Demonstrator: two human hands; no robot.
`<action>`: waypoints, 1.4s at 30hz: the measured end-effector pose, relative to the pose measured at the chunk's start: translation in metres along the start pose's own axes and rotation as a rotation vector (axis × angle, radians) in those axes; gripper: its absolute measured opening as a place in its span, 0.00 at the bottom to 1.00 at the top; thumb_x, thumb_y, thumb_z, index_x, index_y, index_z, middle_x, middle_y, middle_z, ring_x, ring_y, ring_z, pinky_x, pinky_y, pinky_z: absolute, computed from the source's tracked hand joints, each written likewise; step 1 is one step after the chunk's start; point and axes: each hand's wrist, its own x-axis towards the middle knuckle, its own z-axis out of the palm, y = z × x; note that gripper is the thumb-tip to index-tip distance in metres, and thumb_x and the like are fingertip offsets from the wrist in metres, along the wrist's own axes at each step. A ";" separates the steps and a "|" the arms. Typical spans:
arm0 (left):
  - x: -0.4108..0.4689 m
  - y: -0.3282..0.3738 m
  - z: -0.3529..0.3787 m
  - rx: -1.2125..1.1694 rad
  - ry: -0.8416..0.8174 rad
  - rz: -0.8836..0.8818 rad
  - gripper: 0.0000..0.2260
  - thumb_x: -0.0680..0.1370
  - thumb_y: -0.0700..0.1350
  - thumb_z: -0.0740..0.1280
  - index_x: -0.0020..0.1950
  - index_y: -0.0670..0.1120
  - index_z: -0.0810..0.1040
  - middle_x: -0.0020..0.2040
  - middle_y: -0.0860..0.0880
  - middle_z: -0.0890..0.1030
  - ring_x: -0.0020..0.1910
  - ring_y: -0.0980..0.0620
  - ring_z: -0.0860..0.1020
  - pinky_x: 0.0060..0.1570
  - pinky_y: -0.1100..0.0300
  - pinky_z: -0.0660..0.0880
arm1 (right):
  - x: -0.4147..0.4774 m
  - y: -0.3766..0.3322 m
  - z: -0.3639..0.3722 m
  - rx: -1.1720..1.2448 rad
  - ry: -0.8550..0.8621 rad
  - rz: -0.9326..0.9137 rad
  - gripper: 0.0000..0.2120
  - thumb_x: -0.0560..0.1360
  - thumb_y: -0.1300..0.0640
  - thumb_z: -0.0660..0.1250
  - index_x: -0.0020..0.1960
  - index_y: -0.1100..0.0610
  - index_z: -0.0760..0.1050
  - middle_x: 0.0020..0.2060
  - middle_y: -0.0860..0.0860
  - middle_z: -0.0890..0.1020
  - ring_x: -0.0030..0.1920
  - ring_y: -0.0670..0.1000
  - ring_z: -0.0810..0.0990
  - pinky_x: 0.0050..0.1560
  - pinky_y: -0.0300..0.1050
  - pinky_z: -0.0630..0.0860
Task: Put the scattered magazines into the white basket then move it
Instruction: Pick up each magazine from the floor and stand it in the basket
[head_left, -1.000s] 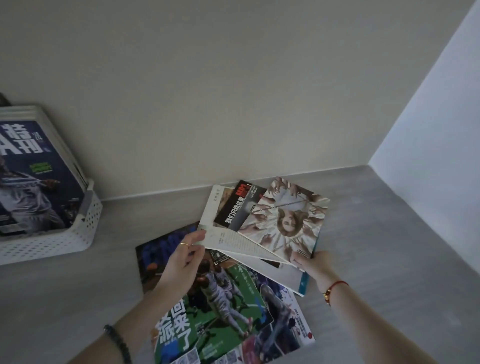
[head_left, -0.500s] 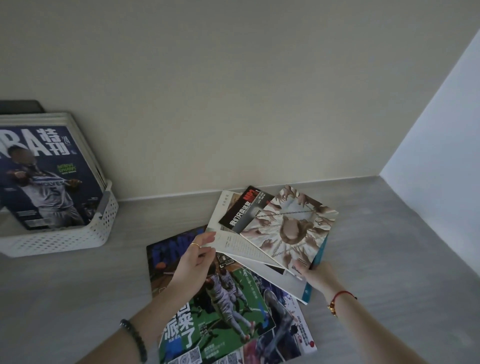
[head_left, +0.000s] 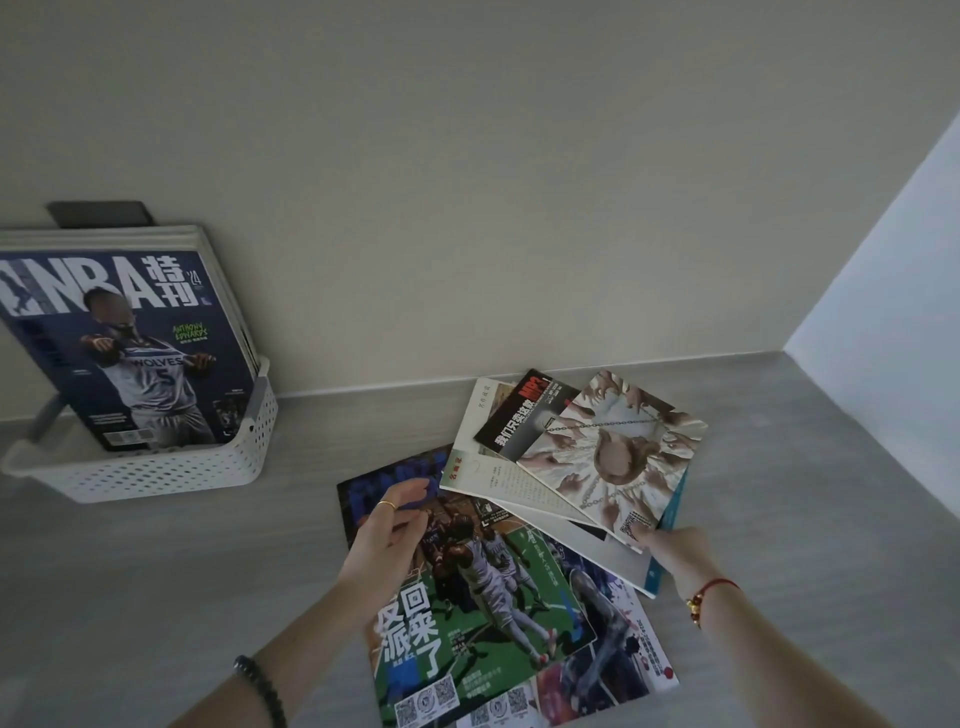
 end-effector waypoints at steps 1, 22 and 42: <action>-0.001 -0.001 -0.003 0.002 0.001 -0.001 0.14 0.78 0.38 0.57 0.62 0.51 0.68 0.58 0.53 0.73 0.54 0.57 0.73 0.53 0.67 0.68 | 0.000 -0.001 -0.003 0.002 -0.009 0.020 0.11 0.69 0.57 0.71 0.37 0.64 0.73 0.35 0.58 0.78 0.38 0.57 0.78 0.42 0.50 0.76; 0.000 0.013 -0.005 0.046 -0.066 0.055 0.14 0.78 0.40 0.58 0.61 0.54 0.67 0.58 0.56 0.73 0.57 0.57 0.72 0.56 0.64 0.67 | -0.024 -0.020 -0.067 0.075 0.225 -0.148 0.12 0.71 0.72 0.63 0.54 0.68 0.75 0.48 0.65 0.80 0.42 0.62 0.80 0.32 0.43 0.77; -0.001 0.102 -0.111 0.171 -0.198 0.287 0.06 0.73 0.51 0.66 0.39 0.51 0.79 0.38 0.53 0.83 0.39 0.56 0.80 0.44 0.57 0.76 | -0.246 -0.231 0.033 0.057 -0.245 -1.380 0.16 0.68 0.68 0.70 0.35 0.48 0.71 0.36 0.47 0.83 0.41 0.45 0.82 0.46 0.36 0.78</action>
